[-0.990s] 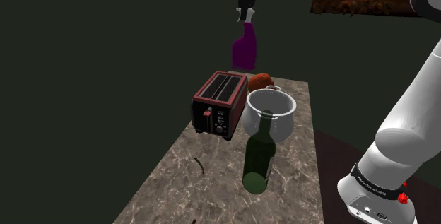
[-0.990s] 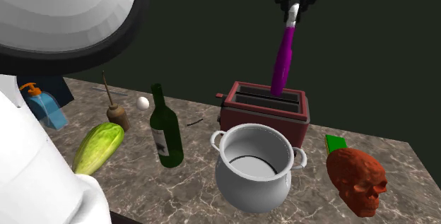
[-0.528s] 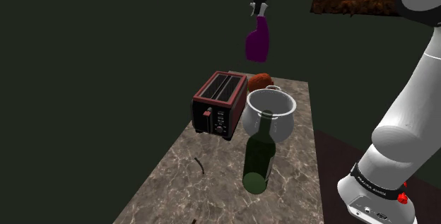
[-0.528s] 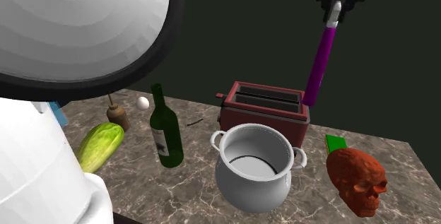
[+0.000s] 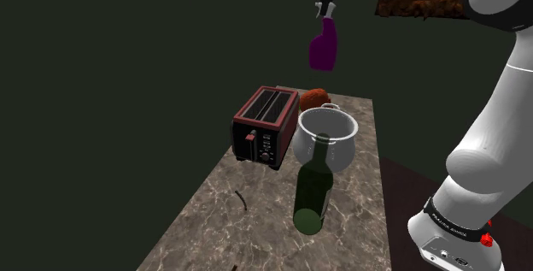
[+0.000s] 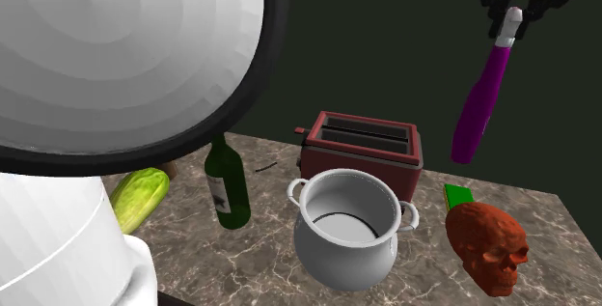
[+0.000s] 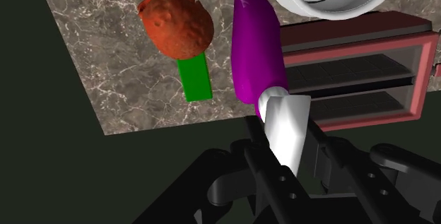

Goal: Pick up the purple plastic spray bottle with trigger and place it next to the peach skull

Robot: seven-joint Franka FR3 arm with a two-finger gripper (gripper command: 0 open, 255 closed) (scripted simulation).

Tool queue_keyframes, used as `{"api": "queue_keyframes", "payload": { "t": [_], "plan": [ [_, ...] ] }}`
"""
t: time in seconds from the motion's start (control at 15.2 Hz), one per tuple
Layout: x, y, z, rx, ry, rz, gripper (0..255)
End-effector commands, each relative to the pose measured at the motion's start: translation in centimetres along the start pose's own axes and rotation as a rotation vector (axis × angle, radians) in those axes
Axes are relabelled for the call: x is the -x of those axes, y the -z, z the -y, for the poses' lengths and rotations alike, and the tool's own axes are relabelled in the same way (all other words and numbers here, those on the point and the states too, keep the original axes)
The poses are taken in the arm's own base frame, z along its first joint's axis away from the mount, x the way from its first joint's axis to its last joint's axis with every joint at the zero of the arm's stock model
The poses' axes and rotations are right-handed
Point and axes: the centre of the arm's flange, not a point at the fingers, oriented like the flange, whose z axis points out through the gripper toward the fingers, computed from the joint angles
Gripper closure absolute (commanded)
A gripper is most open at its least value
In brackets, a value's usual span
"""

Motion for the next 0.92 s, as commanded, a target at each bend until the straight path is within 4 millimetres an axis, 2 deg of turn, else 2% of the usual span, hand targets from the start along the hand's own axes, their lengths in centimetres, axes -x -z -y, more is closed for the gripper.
{"api": "queue_keyframes", "payload": {
  "t": [0.0,0.86],
  "plan": [
    [0.2,-1.0,-0.2,0.0,0.001,-0.001,255],
    [1.1,-7.8,0.0,0.0,0.001,-0.001,255]
  ]
}}
